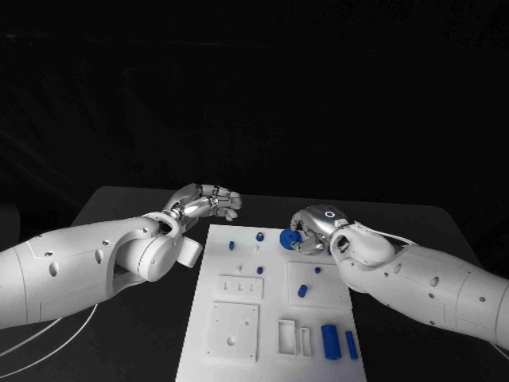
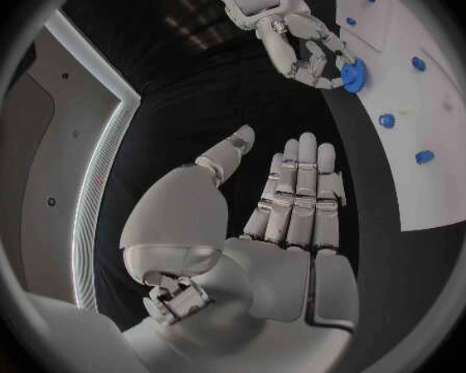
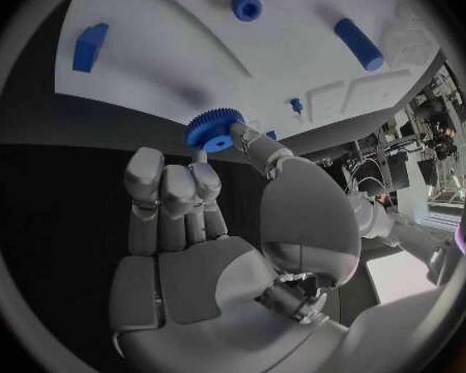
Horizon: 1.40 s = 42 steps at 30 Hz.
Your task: Assemble the parts on the task board
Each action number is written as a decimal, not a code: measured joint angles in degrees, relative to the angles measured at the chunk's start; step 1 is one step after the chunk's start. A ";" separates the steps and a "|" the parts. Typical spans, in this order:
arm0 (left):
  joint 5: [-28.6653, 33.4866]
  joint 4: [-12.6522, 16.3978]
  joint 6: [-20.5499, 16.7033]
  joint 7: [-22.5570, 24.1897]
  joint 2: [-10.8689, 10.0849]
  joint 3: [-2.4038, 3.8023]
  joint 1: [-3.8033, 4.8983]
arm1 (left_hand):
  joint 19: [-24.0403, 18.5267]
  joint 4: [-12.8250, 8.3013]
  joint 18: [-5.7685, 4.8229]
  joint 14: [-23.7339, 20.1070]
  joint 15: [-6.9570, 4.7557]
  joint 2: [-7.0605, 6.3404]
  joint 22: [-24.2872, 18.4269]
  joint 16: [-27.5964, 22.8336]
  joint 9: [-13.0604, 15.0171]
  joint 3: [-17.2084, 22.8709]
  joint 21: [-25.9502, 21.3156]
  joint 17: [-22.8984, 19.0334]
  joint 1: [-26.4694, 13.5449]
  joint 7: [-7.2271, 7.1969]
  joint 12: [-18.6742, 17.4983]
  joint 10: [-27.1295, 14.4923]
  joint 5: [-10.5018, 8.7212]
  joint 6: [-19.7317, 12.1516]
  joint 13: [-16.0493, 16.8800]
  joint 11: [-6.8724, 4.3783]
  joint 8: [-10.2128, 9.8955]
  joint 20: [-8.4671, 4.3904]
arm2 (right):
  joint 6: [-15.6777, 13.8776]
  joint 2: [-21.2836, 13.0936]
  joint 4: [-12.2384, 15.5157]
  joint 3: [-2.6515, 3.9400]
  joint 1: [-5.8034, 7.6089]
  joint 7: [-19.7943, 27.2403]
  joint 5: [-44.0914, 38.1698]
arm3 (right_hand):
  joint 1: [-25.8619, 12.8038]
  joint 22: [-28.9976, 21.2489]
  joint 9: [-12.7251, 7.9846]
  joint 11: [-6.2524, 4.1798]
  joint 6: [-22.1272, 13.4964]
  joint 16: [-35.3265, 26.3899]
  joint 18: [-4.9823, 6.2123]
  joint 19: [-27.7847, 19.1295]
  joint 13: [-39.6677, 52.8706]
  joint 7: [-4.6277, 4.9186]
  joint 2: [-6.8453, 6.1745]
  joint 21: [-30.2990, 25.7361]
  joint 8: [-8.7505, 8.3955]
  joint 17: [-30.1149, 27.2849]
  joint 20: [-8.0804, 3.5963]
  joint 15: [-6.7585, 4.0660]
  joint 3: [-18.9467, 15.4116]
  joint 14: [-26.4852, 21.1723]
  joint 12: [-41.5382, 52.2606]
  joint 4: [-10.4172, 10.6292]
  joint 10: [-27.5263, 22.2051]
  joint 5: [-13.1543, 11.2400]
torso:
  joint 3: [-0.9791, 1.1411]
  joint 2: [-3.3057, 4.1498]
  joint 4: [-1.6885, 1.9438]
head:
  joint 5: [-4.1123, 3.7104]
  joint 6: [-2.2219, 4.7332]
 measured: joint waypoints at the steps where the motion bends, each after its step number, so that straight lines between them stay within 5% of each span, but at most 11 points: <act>1: 0.00 0.00 0.00 0.00 0.00 0.00 0.00 | 0.00 0.00 0.00 0.00 0.00 0.00 0.00 0.00 0.00 0.00 0.00 0.02 0.00 0.00 0.00 0.00 0.00 0.00 0.00 0.00 0.00 0.00 | -0.17 0.06 0.29 0.00 0.00 -0.20 -0.46 | 0.01 0.00 0.11 0.00 0.02 0.00 0.00 0.00 0.00 0.01 -0.01 0.00 -0.01 0.06 0.00 0.00 0.01 0.00 0.00 0.01 0.00 -0.26 | -0.01 0.01 0.03 | -0.02 0.04; 12: -0.01 0.11 -0.03 0.00 0.03 0.02 0.00 | 0.00 0.00 -0.01 0.00 0.00 0.00 -0.01 0.00 -0.01 0.00 0.00 0.02 0.00 0.00 0.00 0.00 0.00 0.00 0.00 0.00 0.00 0.00 | -1.84 2.95 1.54 -0.07 -0.03 -2.14 -5.25 | 1.49 -0.01 0.14 -0.11 0.17 -0.35 -0.01 0.48 0.13 0.14 -1.50 0.21 -0.02 0.06 0.12 0.01 2.21 0.02 0.00 0.94 0.53 -2.89 | -0.12 0.08 0.16 | 0.57 0.30; 42: -0.04 0.01 -0.18 0.02 2.41 0.15 0.37 | 0.00 -0.14 -0.02 0.00 0.00 0.00 -0.03 -0.23 0.04 0.14 0.22 0.11 0.00 0.00 0.00 0.00 0.00 0.00 0.00 0.00 0.00 0.00 | -2.27 9.59 -3.92 -1.13 -2.23 -2.66 -7.77 | 1.73 -0.01 0.01 0.00 0.29 -0.35 0.00 0.58 0.12 0.26 -1.74 0.52 -0.36 0.09 0.22 0.03 2.91 0.36 0.00 1.35 0.81 -3.33 | -0.23 0.14 0.50 | 1.93 0.08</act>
